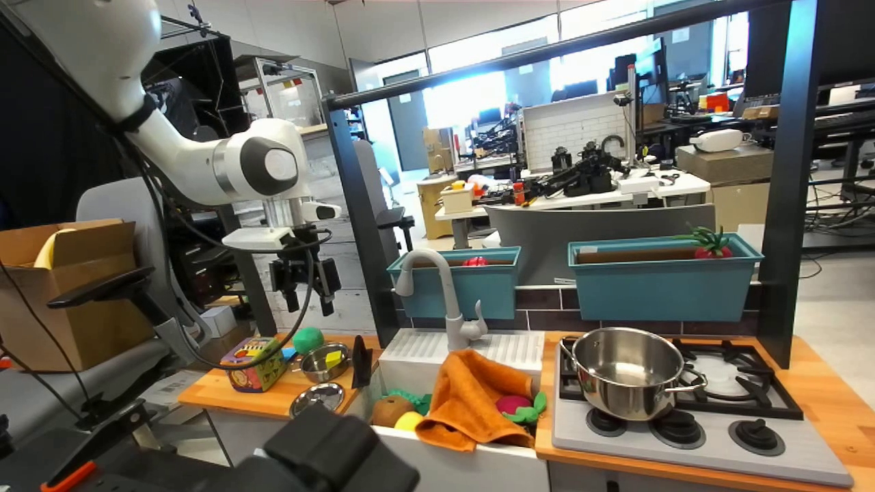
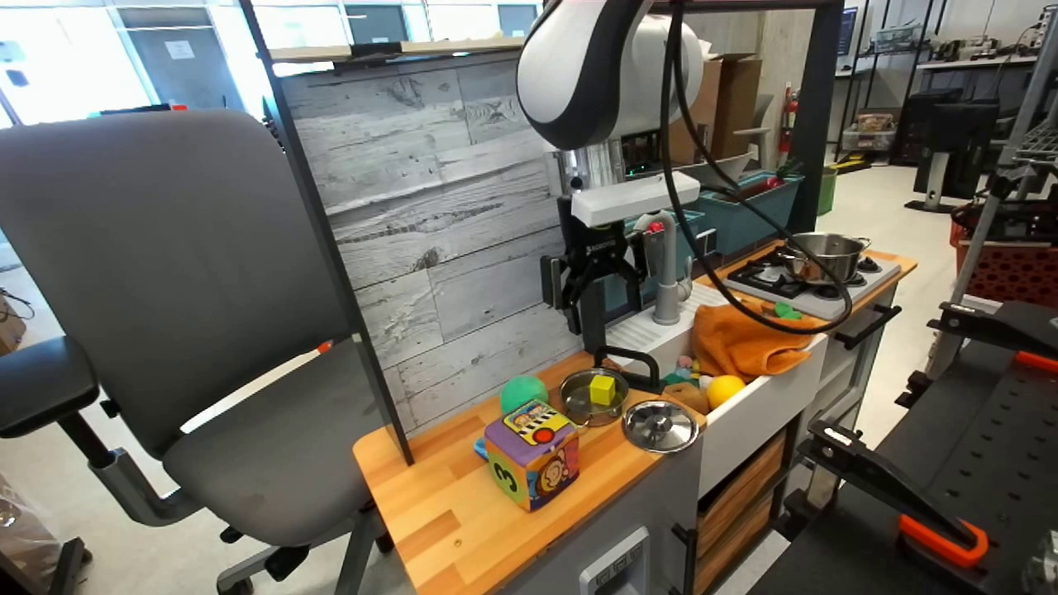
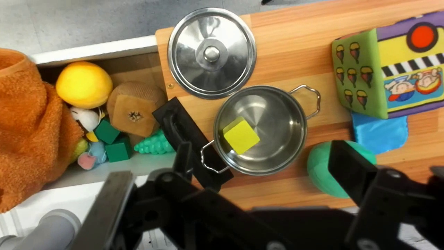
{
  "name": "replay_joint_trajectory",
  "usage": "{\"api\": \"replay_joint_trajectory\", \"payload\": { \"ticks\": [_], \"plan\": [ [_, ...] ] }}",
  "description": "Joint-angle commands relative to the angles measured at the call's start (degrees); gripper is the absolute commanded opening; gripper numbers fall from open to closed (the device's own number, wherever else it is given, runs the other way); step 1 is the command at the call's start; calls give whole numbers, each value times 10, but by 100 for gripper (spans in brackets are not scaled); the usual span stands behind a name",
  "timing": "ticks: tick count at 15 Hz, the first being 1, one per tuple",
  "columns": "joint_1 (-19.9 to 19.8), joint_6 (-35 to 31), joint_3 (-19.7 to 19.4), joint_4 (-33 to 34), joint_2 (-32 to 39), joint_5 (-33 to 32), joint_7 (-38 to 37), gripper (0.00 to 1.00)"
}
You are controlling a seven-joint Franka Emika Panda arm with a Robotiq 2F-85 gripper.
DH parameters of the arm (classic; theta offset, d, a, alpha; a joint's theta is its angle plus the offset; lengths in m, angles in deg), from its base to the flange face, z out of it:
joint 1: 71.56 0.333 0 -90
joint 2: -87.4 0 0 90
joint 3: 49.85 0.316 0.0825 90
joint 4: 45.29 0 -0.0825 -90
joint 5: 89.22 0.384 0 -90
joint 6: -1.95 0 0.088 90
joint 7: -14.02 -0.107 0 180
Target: Spill out the yellow block on the table
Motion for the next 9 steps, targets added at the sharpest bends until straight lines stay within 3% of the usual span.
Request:
{"api": "replay_joint_trajectory", "payload": {
  "ticks": [1,9],
  "plan": [
    [-9,28,-7,81,51,27,-12,100],
    [18,87,-40,251,158,31,-147,100]
  ]
}}
